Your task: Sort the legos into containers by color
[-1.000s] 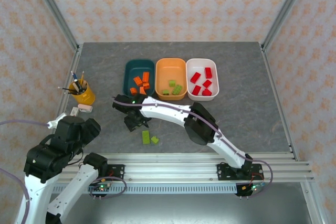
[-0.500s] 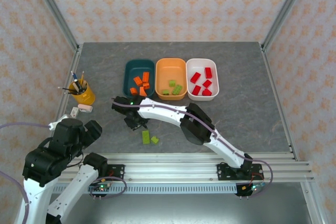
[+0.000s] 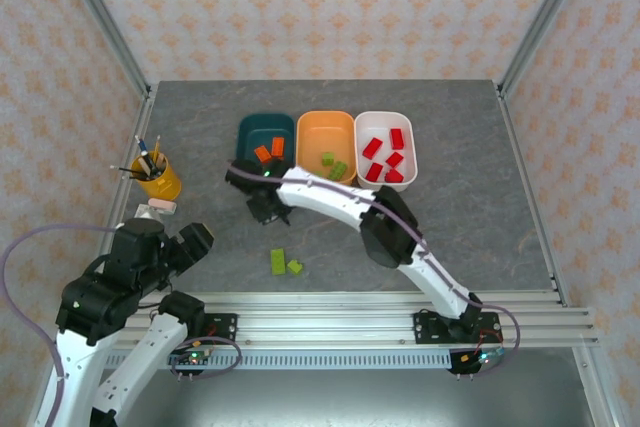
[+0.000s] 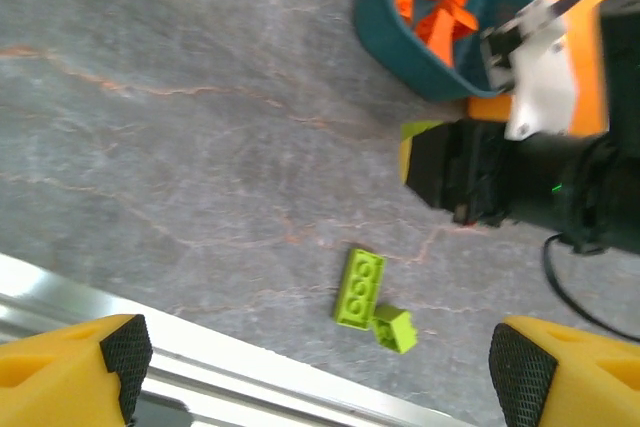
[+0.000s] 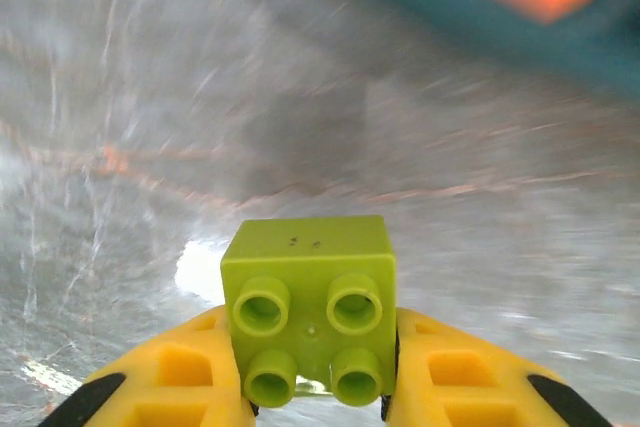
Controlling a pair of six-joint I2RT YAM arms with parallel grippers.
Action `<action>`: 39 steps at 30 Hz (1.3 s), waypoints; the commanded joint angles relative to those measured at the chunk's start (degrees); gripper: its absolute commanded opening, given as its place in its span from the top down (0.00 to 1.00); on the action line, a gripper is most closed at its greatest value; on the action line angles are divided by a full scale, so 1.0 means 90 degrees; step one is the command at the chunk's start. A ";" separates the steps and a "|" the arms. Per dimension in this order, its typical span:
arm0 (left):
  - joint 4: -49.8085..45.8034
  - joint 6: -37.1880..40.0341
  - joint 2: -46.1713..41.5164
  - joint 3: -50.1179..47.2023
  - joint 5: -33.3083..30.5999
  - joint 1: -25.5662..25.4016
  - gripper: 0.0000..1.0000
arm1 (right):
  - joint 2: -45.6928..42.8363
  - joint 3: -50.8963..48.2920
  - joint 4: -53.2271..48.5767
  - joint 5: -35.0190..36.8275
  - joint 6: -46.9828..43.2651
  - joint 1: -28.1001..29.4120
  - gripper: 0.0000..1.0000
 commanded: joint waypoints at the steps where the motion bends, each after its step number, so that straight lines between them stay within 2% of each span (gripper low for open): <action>1: 0.1074 0.0086 0.0393 -0.0200 0.0763 0.0023 0.10 | -0.0890 -0.0087 -0.0170 0.0440 0.0173 -0.0656 0.76; 6: 0.1872 0.0149 0.1144 -0.0167 0.1062 0.0023 0.10 | -0.0698 0.0268 -0.0175 0.0248 0.0208 -0.1514 0.76; 13: 0.2762 0.0261 0.2301 0.0212 0.1224 0.0006 0.10 | 0.0475 0.1498 -0.0221 0.0021 0.0360 -0.2496 0.76; 21: 0.3171 0.0370 0.3205 0.0591 0.1312 0.0006 0.10 | 0.1835 0.2683 -0.0262 -0.0237 0.0713 -0.2951 0.73; 24: 0.3162 0.0452 0.3363 0.0670 0.1321 0.0014 0.09 | 0.2085 0.2924 -0.0315 -0.0212 0.0790 -0.2977 0.65; 26: 0.3180 0.0472 0.3429 0.0668 0.1354 0.0005 0.09 | 0.2103 0.2929 -0.0302 -0.0174 0.0859 -0.2992 0.54; 29: 0.3199 0.0491 0.3476 0.0667 0.1351 0.0014 0.10 | 0.2053 0.3033 -0.0310 -0.0202 0.0919 -0.2991 0.47; 36: 0.3006 0.0623 0.3467 0.0715 0.1180 0.0009 0.09 | 0.1259 0.3079 -0.0290 -0.0079 0.0870 -0.2826 0.48; 39: 0.2681 0.0686 0.3247 0.0648 0.0947 0.0014 0.09 | 0.0556 0.2557 -0.0207 0.0054 0.0607 -0.2552 0.48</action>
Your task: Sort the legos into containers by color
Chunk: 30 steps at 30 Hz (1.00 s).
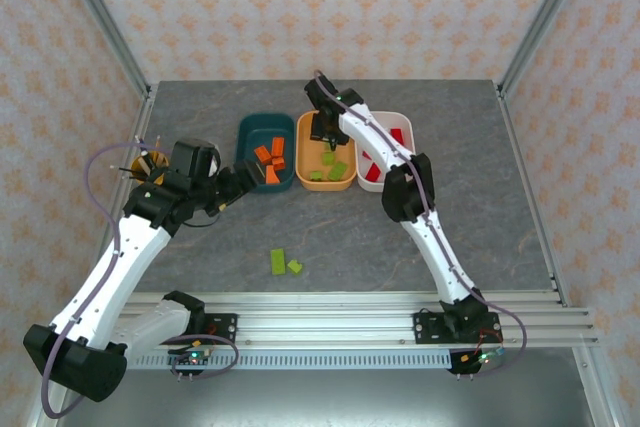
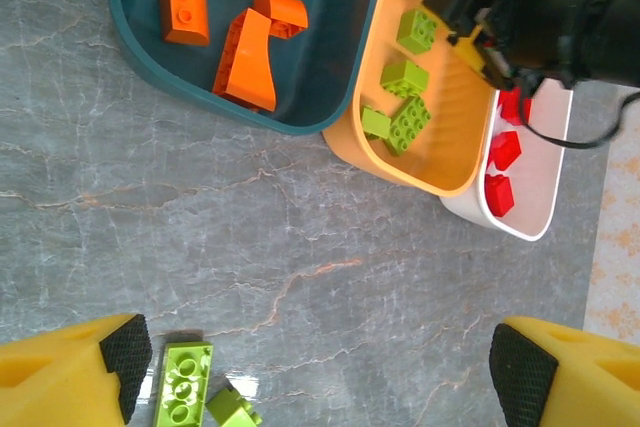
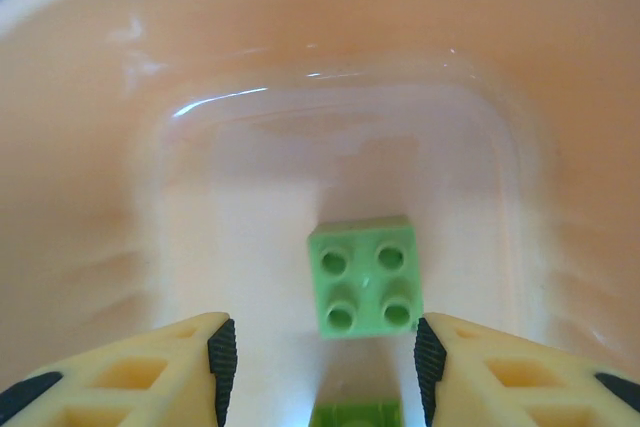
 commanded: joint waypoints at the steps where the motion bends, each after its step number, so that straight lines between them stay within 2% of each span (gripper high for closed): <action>1: -0.0441 0.0240 -0.0333 0.0080 -0.0407 0.0014 0.09 | -0.1375 -0.0544 0.0032 0.0266 -0.0303 0.0480 0.48; 7: -0.1810 0.0191 -0.1333 -0.0195 -0.1455 0.0012 0.09 | -0.3142 -0.3434 0.0834 0.0467 -0.0884 0.1669 0.45; 12: -0.2669 0.0020 -0.2324 -0.0222 -0.2076 0.0014 0.09 | -0.3532 -0.4624 0.0776 0.0255 -0.0250 0.2734 0.42; 15: -0.2976 -0.0004 -0.2752 -0.0169 -0.2127 0.0011 0.09 | -0.3411 -0.4805 0.0736 0.0010 0.0287 0.3210 0.41; 19: -0.3378 0.0076 -0.2988 -0.0056 -0.2069 0.0014 0.09 | -0.2893 -0.4499 0.0243 -0.0376 0.0848 0.3578 0.39; 23: -0.3590 0.0141 -0.3096 -0.0046 -0.1924 0.0014 0.09 | -0.2490 -0.4275 -0.0132 -0.0769 0.1495 0.3661 0.38; 30: -0.3658 0.0123 -0.3314 -0.0173 -0.1686 0.0010 0.09 | -0.2104 -0.4206 -0.0197 -0.0744 0.2184 0.3842 0.37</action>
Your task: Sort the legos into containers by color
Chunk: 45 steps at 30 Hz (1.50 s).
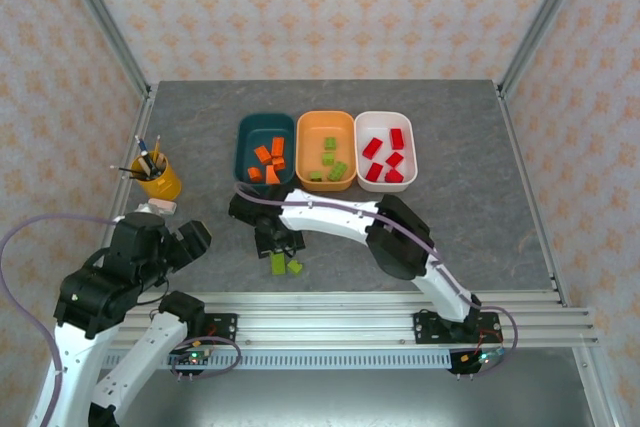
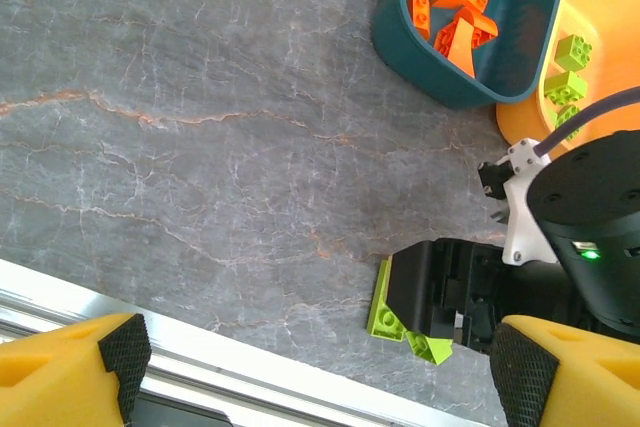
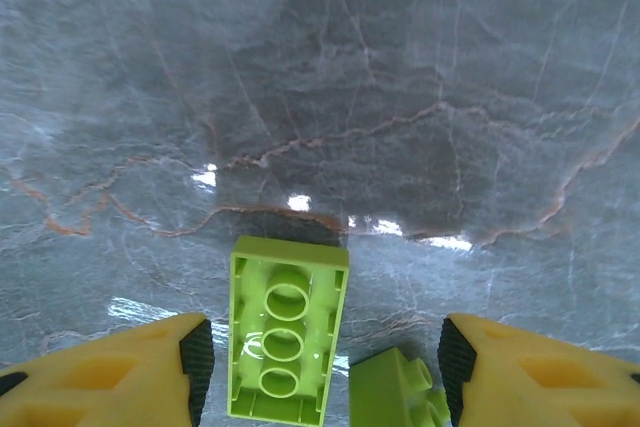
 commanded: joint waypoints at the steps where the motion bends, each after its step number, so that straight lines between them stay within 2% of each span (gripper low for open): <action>1: -0.0235 0.0065 -0.0108 -0.0015 0.0083 0.0014 0.09 | 0.0181 0.0204 -0.0263 -0.0008 0.0573 0.0105 0.38; 11: -0.0166 0.0017 -0.0243 -0.0137 0.0224 0.0013 0.09 | 0.0497 0.0444 -0.0227 -0.0088 0.0710 0.0142 0.41; 21: -0.0127 -0.0062 -0.0326 -0.0271 0.0300 0.0012 0.09 | 0.0787 0.0611 -0.0454 -0.0098 0.0818 0.0172 0.49; 30: -0.0098 -0.0091 -0.0344 -0.0284 0.0311 0.0013 0.09 | 0.1009 0.0876 -0.0420 0.0056 0.0857 0.0171 0.65; 36: -0.0033 -0.0081 -0.0336 -0.0350 0.0376 0.0009 0.09 | 0.0880 0.1159 -0.0398 0.0280 0.0882 0.0066 0.70; 40: 0.0240 -0.0033 -0.0308 -0.0440 0.0648 0.0012 0.09 | 0.0648 0.1394 -0.0474 0.0493 0.0801 -0.0137 0.72; 45: 0.1078 -0.0076 -0.0092 -0.0634 0.1322 0.0012 0.09 | 0.0187 0.1704 -0.0725 0.0850 0.0556 -0.0626 0.73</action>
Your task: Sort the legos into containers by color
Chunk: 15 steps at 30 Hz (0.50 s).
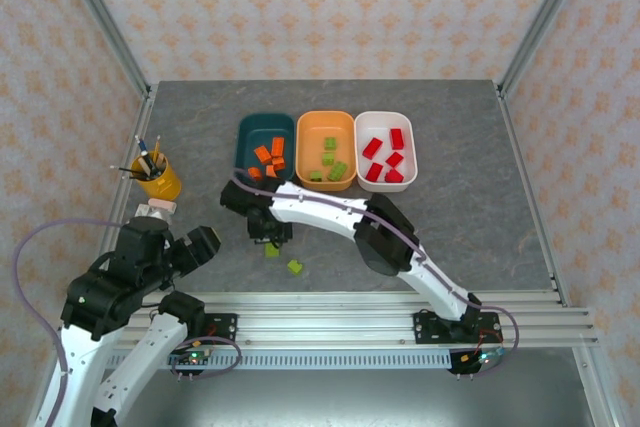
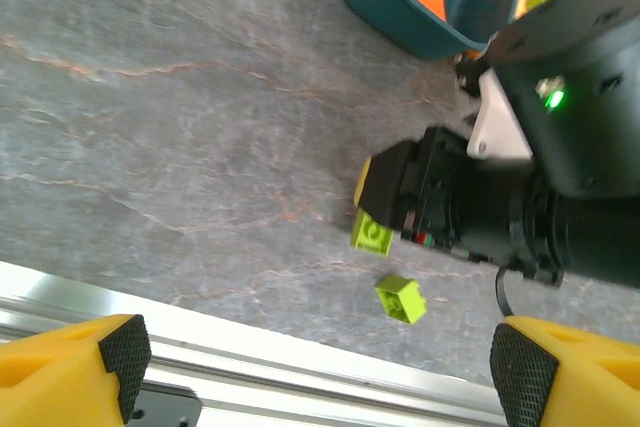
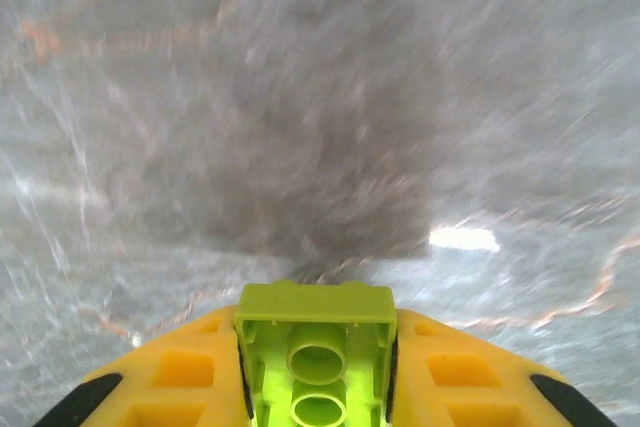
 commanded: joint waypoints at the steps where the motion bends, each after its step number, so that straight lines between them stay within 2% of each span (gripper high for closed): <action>1: 0.0852 -0.0071 0.0241 -0.0099 0.0559 0.0014 0.09 | -0.0655 0.0398 -0.0413 0.0621 -0.0268 -0.0464 0.73; 9: 0.2024 0.0023 0.1548 0.0336 0.0850 0.0009 0.09 | -0.0871 0.0904 -0.0286 0.0828 -0.1118 -0.1815 0.74; 15: 0.2878 -0.0023 0.2646 0.0696 0.0881 0.0004 0.09 | -0.0122 0.1782 0.0062 0.0737 -0.1758 -0.2642 0.74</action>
